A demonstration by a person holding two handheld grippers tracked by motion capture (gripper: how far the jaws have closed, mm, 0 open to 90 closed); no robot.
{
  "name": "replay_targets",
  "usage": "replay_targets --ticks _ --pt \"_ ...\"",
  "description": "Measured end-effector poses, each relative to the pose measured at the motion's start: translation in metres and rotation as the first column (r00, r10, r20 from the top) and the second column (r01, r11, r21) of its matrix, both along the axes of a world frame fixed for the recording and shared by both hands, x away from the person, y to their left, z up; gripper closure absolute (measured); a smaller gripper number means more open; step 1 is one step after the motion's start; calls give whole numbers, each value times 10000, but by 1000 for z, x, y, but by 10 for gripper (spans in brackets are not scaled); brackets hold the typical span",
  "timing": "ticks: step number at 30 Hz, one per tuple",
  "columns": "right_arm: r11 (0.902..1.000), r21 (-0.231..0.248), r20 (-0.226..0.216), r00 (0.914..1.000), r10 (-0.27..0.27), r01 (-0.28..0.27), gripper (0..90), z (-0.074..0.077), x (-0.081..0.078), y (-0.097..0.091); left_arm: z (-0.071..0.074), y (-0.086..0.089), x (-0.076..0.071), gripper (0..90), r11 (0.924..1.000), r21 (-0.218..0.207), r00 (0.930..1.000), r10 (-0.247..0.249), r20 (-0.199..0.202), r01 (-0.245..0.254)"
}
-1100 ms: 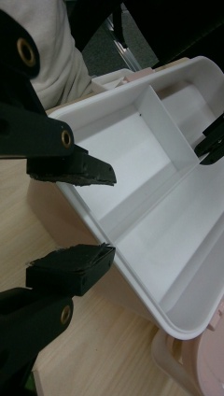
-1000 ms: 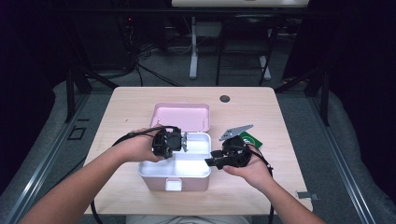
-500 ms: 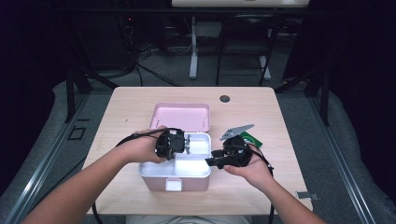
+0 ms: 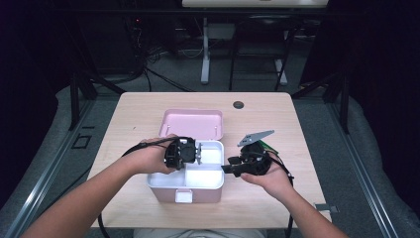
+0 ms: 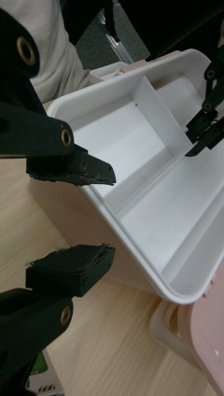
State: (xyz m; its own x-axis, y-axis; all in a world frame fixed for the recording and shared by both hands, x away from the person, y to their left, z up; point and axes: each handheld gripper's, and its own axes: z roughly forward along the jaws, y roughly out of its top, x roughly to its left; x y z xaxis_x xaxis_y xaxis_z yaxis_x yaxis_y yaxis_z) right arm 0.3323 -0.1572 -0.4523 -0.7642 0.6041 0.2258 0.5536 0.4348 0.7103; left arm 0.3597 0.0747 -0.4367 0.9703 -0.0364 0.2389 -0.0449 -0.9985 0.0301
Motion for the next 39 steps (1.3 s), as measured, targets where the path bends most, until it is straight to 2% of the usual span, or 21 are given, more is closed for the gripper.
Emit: replay_targets --ticks 6,11,17,21,23,24,26,29,30,33,34,36,37,38,39 --pt "9986 234 149 9988 -469 465 576 7 1 -17 5 1 -2 874 10000 -95 9998 -24 186 26" --pt "9972 273 224 9973 -702 696 574 9 1 -27 17 6 -4 893 9990 -435 9995 82 320 -68" --pt "9957 300 222 9958 -885 878 568 10 1 -32 32 10 -9 895 9984 -557 9985 146 535 -116" --pt "9952 269 251 9952 -948 942 565 11 2 -33 39 16 -10 895 9969 -619 9979 515 394 -490" --pt "9950 252 260 9949 -970 964 563 11 2 -33 43 21 -9 895 9955 -488 9961 824 314 -808" --pt "9950 244 265 9949 -975 969 562 11 3 -33 43 26 -8 895 9914 -685 9936 1123 142 -1111" --pt "9950 217 275 9948 -978 972 559 11 3 -33 44 32 -5 895 9865 -786 9895 1443 47 -1435" --pt "9949 182 284 9946 -1000 995 556 10 4 -33 48 46 1 895 9678 -1119 9743 2245 -195 -2253" --pt "9948 185 285 9946 -1003 998 555 10 4 -33 51 54 4 895 9535 -1259 9617 2700 -469 -2738" --pt "9949 133 295 9945 -1001 997 550 11 4 -32 53 66 8 896 9328 -1416 9433 3242 -719 -3314" --pt "9949 134 295 9945 -1008 1004 549 11 4 -32 54 72 10 895 9219 -1501 9339 3493 -769 -3571" --pt "9949 105 317 9944 -1009 1006 547 11 4 -33 55 86 14 895 8928 -1670 9080 4072 -985 -4184" --pt "9948 94 317 9943 -1019 1017 546 11 4 -33 55 92 16 895 8809 -1713 8972 4289 -1052 -4412" --pt "9946 103 317 9941 -1036 1033 546 11 4 -33 55 101 19 896 8639 -1729 8809 4604 -1099 -4730" --pt "9943 97 311 9939 -1060 1057 545 11 4 -34 55 106 20 895 8518 -1778 8702 4806 -1086 -4927"
